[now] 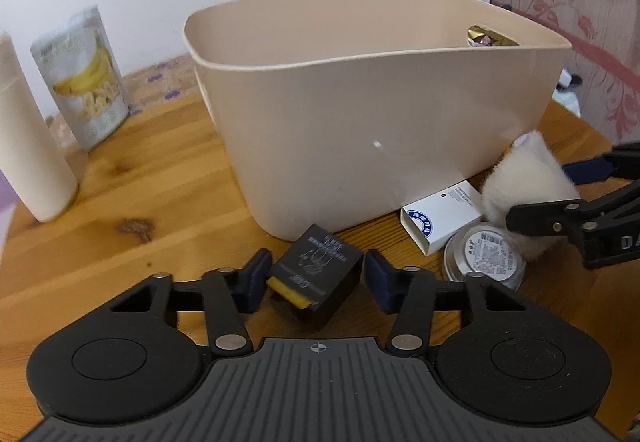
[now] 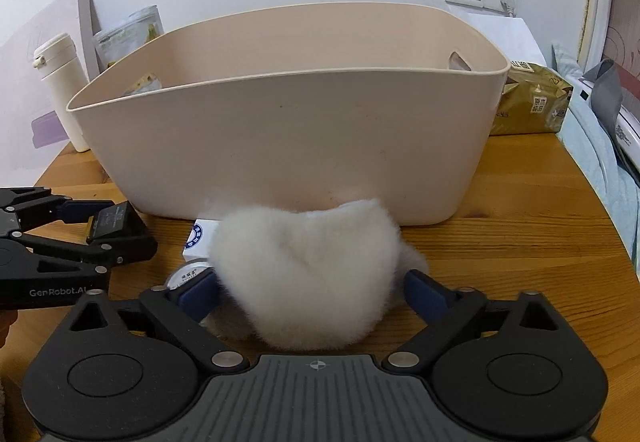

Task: Organize objects
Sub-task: 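Grasp the white plush toy with the right tool while the left grasps the black box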

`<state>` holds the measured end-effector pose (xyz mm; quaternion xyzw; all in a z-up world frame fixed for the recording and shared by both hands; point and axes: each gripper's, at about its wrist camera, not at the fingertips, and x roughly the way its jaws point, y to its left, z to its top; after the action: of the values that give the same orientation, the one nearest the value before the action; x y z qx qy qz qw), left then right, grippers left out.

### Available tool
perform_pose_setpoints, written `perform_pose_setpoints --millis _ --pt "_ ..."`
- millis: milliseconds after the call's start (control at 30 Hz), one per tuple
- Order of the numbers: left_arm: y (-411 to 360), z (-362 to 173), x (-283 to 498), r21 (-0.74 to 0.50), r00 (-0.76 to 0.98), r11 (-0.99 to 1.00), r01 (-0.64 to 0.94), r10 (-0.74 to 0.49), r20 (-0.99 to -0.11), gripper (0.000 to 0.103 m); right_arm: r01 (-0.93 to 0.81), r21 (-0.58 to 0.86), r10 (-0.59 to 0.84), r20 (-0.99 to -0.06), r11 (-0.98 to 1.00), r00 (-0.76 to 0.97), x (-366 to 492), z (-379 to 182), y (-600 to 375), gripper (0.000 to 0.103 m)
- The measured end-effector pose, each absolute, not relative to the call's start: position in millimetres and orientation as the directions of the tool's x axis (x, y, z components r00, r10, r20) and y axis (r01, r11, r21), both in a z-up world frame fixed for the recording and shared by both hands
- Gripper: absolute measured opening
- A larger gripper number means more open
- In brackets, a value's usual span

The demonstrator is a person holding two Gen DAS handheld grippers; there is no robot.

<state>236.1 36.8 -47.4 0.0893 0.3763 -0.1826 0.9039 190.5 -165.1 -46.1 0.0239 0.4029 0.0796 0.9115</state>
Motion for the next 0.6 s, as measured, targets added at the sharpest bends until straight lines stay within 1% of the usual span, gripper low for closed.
perform_pose_setpoints --millis 100,133,167,200,267,300,367,467,533,600 --pt "41.2 -48.2 237.1 -0.012 0.644 0.921 0.39 -0.282 -0.711 0.048 -0.123 0.103 0.159 -0.726 0.987 0.669 189.8 -44.9 -165.8 0.073" --pt "40.7 -48.6 236.8 -0.006 0.646 0.92 0.391 -0.279 -0.711 0.048 -0.12 0.096 0.152 -0.732 0.988 0.664 190.7 -45.3 -165.3 0.064" --pt "39.9 -49.0 236.2 0.002 0.648 0.92 0.392 -0.275 -0.71 0.048 -0.119 0.086 0.143 -0.739 0.989 0.658 191.0 -46.7 -164.8 0.06" --pt "39.4 -49.3 235.8 0.01 0.651 0.92 0.392 -0.27 -0.71 0.048 -0.122 0.086 0.145 -0.742 0.989 0.655 190.5 -47.5 -164.6 0.058" --pt "38.4 -48.8 234.5 0.013 0.652 0.921 0.389 -0.266 -0.71 0.048 -0.127 0.086 0.149 -0.741 0.988 0.655 187.6 -46.9 -164.8 0.046" --pt "38.8 -48.7 234.7 0.01 0.652 0.921 0.389 -0.267 -0.709 0.048 -0.128 0.085 0.148 -0.739 0.988 0.657 186.3 -45.9 -165.0 0.044" --pt "39.3 -47.6 233.4 0.008 0.658 0.925 0.38 -0.264 -0.705 0.048 -0.128 0.088 0.151 -0.736 0.988 0.659 184.5 -44.1 -166.9 0.035" --pt "40.8 -45.0 229.4 0.02 0.672 0.93 0.367 -0.25 -0.697 0.048 -0.133 0.095 0.159 -0.736 0.987 0.658 182.7 -41.3 -170.3 0.028" --pt "41.7 -42.2 226.0 0.023 0.678 0.931 0.366 -0.249 -0.692 0.048 -0.126 0.092 0.153 -0.729 0.988 0.667 180.5 -39.1 -172.8 0.024" --pt "42.8 -39.5 222.1 0.026 0.683 0.931 0.364 -0.248 -0.687 0.048 -0.119 0.09 0.147 -0.723 0.989 0.675 177.6 -37.9 -175.8 0.023"
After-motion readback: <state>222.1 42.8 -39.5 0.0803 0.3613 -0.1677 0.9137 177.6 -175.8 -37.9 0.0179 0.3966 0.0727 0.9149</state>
